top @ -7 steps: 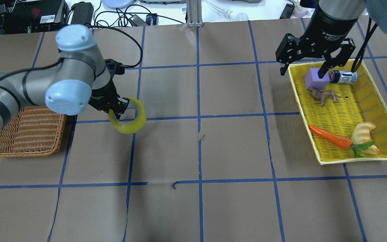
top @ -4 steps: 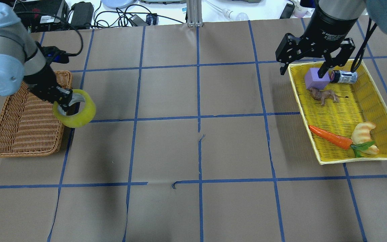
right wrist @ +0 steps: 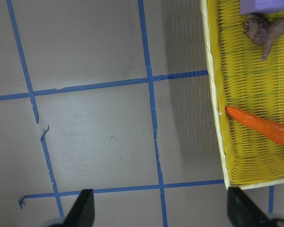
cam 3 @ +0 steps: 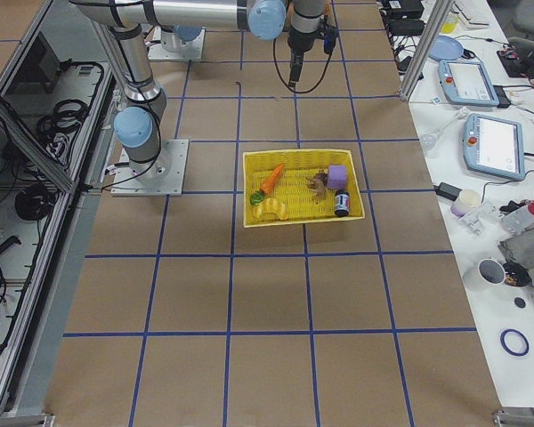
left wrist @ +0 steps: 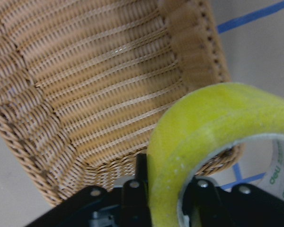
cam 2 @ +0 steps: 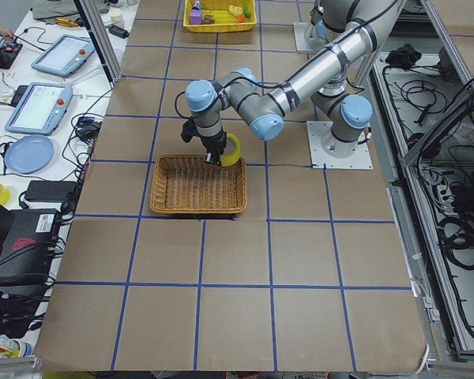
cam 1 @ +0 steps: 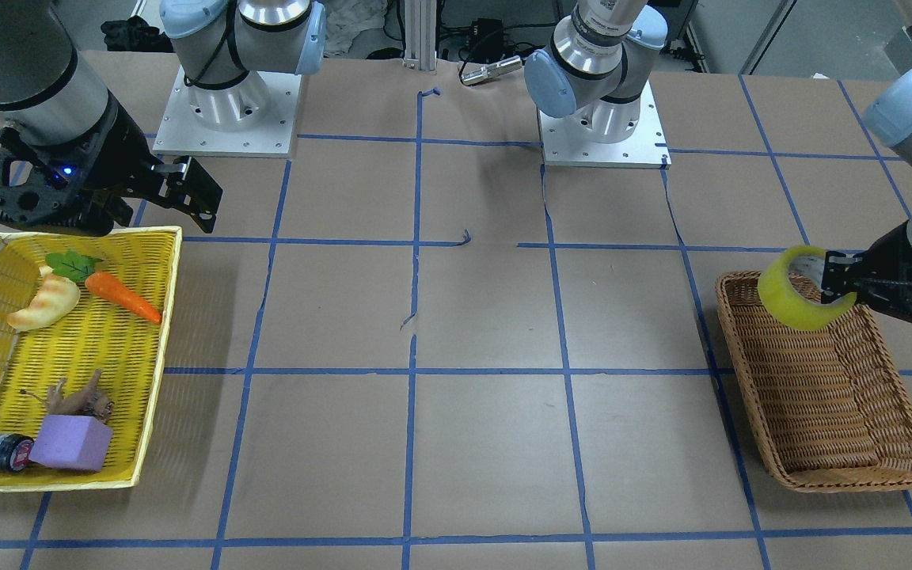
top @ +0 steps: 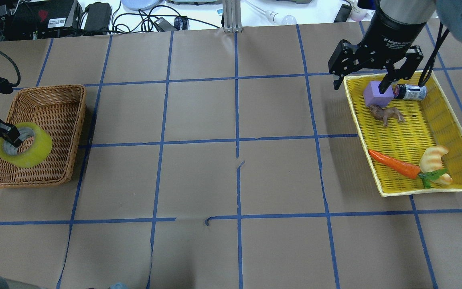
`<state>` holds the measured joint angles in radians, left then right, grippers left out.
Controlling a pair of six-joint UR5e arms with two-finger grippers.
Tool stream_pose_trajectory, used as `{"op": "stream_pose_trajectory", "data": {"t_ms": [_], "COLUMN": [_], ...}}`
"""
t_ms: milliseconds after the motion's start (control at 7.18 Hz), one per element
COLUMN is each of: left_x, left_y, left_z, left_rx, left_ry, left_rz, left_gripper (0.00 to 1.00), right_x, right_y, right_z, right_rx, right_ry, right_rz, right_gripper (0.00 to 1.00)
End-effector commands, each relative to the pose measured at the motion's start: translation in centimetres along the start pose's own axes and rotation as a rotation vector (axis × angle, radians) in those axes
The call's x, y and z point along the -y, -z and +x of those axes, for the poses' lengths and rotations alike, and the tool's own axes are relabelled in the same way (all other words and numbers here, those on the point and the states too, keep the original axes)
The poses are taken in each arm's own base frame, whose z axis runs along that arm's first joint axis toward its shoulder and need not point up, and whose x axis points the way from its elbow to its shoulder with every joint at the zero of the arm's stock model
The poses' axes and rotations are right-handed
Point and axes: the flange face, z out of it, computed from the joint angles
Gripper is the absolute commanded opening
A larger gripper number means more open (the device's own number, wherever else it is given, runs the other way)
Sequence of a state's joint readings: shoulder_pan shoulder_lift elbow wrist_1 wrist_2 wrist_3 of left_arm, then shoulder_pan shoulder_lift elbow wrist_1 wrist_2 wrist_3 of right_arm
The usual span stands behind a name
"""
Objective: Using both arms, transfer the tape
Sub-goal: 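Lower the tape roll into the wicker basket and open the left gripper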
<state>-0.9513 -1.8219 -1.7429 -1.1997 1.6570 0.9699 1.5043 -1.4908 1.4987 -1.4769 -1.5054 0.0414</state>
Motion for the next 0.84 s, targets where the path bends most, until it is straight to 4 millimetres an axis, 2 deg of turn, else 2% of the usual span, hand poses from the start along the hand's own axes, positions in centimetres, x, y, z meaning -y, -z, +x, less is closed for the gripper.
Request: {"op": "stream_pose_trajectory", "data": {"t_ms": [0,139,418,557,697], "left_x": [1.3,2.1,3.3,3.5,3.7], "left_y": [-3.2,-5.4,-9.7,-10.8,-10.1], "left_z": [-2.4,-3.1,-3.2,-3.0,-3.4], "left_rx": [0.080,0.101,0.024,0.005,0.040], "left_ry": [0.004,0.008,0.005,0.003,0.007], "left_rz": [0.056,0.078,0.100,0.093,0.117], "left_gripper": [0.00,0.00,0.03,0.16,0.58], "right_x": [0.0,0.0,0.0,-0.1,-0.1], "right_y": [-0.1,-0.1,0.0,-0.1,0.0], "right_z": [-0.1,-0.1,-0.2,-0.2,-0.3], "right_rx": [0.002,0.002,0.002,0.000,0.000], "right_ry": [0.002,0.002,0.004,0.004,0.007], "right_rz": [0.000,0.000,0.002,0.000,0.002], "right_gripper": [1.00,1.00,1.00,1.00,1.00]}}
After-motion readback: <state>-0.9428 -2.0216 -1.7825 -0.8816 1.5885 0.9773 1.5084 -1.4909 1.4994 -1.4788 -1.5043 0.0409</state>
